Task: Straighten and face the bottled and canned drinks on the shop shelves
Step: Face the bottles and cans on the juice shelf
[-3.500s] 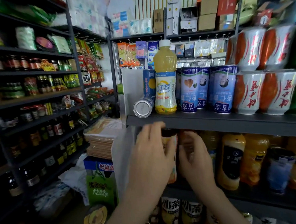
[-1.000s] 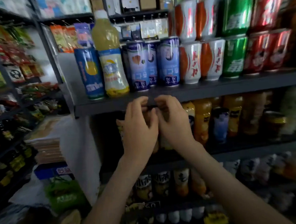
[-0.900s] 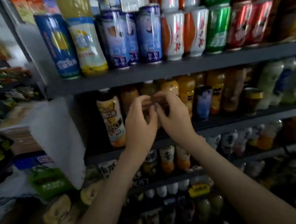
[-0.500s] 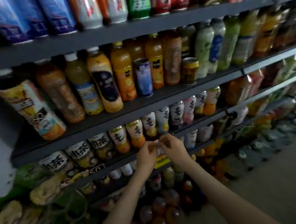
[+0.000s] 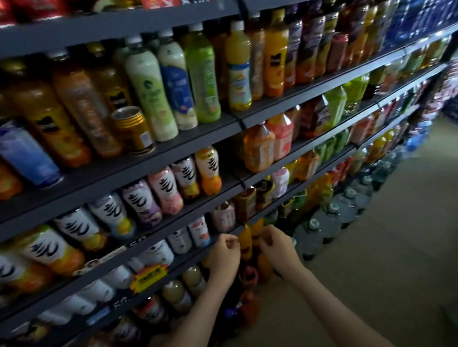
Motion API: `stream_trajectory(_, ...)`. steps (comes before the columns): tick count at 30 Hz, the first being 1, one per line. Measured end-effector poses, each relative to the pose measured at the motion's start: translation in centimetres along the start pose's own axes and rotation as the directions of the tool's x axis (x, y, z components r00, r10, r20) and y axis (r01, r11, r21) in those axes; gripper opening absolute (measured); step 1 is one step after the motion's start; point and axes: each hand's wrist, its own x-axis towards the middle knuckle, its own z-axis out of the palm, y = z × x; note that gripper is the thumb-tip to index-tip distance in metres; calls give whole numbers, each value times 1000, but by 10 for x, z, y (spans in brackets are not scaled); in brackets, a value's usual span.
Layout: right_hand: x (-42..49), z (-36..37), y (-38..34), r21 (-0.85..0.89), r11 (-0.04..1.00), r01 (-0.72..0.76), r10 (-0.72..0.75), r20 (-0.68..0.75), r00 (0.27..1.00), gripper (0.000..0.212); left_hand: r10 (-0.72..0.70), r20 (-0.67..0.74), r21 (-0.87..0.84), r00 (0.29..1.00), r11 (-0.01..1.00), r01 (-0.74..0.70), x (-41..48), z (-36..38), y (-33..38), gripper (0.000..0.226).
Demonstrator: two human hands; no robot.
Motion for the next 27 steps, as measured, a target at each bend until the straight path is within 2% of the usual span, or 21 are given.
stream_trajectory(4, 52, -57, 21, 21, 1000, -14, 16, -81, 997, 9, 71, -13, -9, 997, 997, -72, 28, 32, 54, 10)
stream_trajectory(9, 137, -125, 15, 48, 995, 88, -74, -236, 969, 7, 219, -146, -23, 965, 974, -225, 81, 53, 141, 4)
stream_trajectory(14, 217, -194, 3, 38, 982, 185, -168, -271, 948, 12, 401, -295, -93, 867, 892, -443, 132, 73, 245, 4)
stream_trajectory(18, 269, -259, -6, 25, 962, 271, -247, -335, 909, 19, 463, -326, -116, 824, 845, -521, 164, 98, 330, 6)
stream_trajectory(27, 381, -415, 28, 2, 923, 384, -341, -455, 822, 21, 626, -410, -53, 664, 710, -702, 216, 180, 490, 11)
